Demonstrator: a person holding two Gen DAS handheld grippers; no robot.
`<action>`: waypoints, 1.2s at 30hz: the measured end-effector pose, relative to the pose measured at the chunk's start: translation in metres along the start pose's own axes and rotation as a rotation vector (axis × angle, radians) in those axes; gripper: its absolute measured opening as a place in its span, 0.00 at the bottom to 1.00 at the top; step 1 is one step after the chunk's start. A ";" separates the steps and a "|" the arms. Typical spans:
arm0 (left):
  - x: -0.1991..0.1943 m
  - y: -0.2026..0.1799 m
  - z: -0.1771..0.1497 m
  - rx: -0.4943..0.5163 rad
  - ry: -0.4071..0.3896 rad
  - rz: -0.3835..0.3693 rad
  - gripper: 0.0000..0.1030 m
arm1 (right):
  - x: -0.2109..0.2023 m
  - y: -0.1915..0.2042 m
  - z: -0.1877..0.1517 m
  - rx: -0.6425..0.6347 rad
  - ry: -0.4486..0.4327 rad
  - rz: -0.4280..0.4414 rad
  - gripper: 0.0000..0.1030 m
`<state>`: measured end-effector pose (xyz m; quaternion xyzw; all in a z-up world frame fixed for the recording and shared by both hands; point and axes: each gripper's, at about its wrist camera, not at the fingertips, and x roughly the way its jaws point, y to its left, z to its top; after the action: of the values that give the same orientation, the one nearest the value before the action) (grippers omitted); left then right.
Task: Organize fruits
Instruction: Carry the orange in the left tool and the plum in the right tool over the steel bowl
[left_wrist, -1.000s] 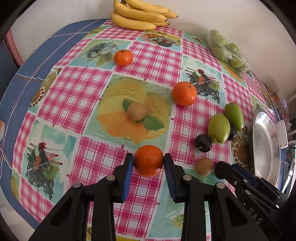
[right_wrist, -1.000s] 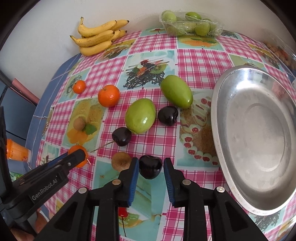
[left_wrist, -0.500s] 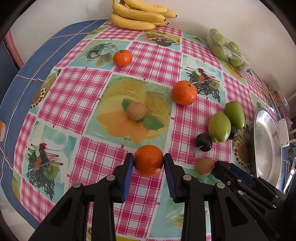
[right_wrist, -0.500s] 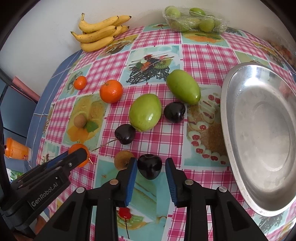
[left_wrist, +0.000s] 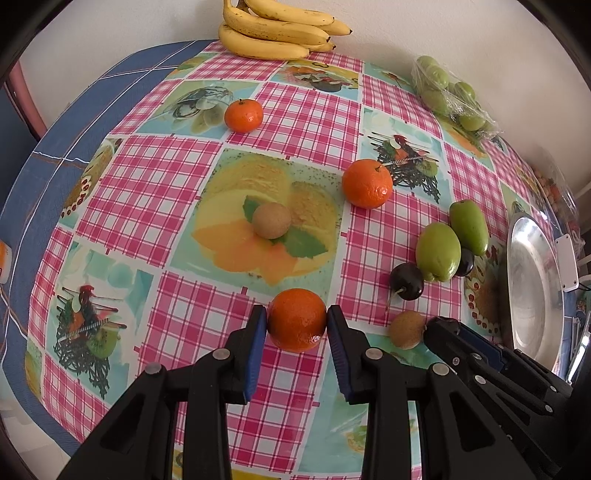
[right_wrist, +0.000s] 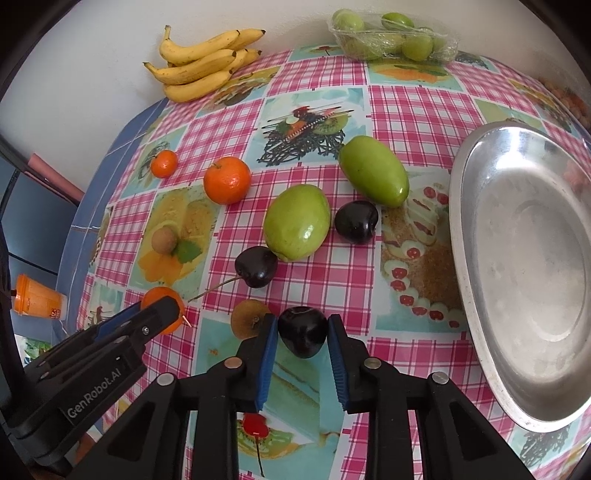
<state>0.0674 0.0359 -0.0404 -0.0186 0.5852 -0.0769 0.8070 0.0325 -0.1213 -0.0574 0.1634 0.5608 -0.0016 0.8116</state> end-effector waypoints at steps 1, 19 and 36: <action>0.000 0.000 0.000 -0.001 0.001 -0.001 0.34 | -0.001 0.000 0.000 -0.002 -0.005 -0.002 0.29; -0.007 -0.011 0.003 -0.008 0.038 -0.016 0.34 | -0.051 -0.021 0.011 0.088 -0.098 -0.044 0.28; -0.037 -0.134 0.013 0.210 -0.052 -0.104 0.34 | -0.092 -0.106 0.014 0.268 -0.180 -0.209 0.28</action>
<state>0.0547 -0.0916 0.0142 0.0337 0.5509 -0.1790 0.8144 -0.0084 -0.2417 0.0026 0.2102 0.4948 -0.1753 0.8248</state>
